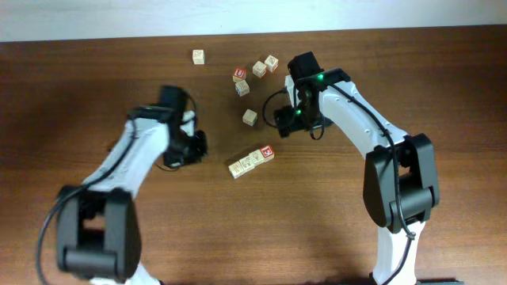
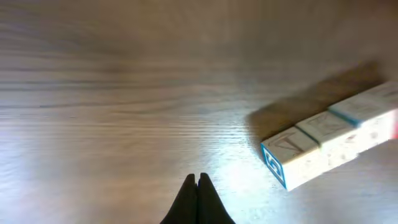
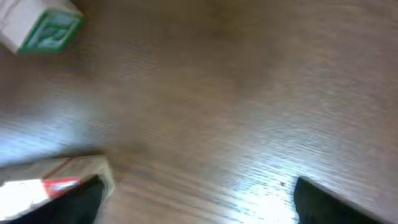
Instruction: Rotate 4 blocks
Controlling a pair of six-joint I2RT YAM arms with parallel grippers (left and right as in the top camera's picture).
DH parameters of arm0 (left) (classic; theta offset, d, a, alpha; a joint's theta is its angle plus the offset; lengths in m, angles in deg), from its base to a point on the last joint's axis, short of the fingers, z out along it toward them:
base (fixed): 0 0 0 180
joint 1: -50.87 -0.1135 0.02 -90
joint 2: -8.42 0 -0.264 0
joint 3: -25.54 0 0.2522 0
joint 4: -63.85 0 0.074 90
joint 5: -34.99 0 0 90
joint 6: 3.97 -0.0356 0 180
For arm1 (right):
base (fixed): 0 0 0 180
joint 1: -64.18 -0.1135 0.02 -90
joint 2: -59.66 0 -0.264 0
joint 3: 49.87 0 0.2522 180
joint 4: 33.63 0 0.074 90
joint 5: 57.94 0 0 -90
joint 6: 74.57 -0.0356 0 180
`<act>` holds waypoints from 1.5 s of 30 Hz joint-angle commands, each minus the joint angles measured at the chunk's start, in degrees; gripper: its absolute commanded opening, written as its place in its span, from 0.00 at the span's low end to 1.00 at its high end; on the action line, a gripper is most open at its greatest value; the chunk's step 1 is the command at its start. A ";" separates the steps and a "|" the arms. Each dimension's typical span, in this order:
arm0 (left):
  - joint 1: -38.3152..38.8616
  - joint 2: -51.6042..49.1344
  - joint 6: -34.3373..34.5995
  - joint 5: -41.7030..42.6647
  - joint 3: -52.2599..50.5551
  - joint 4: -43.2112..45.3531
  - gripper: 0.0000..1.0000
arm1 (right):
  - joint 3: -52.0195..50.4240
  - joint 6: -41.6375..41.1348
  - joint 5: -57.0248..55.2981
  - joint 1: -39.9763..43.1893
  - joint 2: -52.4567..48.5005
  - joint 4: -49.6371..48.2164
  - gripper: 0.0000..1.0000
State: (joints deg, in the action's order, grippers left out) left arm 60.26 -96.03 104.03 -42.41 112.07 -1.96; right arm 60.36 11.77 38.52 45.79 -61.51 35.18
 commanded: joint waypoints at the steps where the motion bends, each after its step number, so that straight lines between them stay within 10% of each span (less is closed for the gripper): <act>1: -2.21 13.16 1.90 -2.69 2.29 -3.30 0.00 | 1.18 1.73 7.34 1.90 2.16 2.10 0.04; 8: -2.16 21.51 3.89 0.52 -2.27 -2.01 0.00 | -2.14 11.39 30.86 10.60 3.37 2.56 0.05; 15: -2.12 20.13 7.74 5.70 -21.70 16.50 0.00 | -10.95 5.53 30.82 9.01 2.60 -11.08 0.04; 45: 3.48 0.35 7.98 16.33 -21.24 32.15 0.00 | -11.67 -6.32 16.81 -2.69 -2.10 -13.77 0.04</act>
State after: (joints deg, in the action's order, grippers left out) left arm 63.74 -94.78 111.85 -27.15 90.17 29.90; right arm 49.06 5.78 55.85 44.96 -62.95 21.08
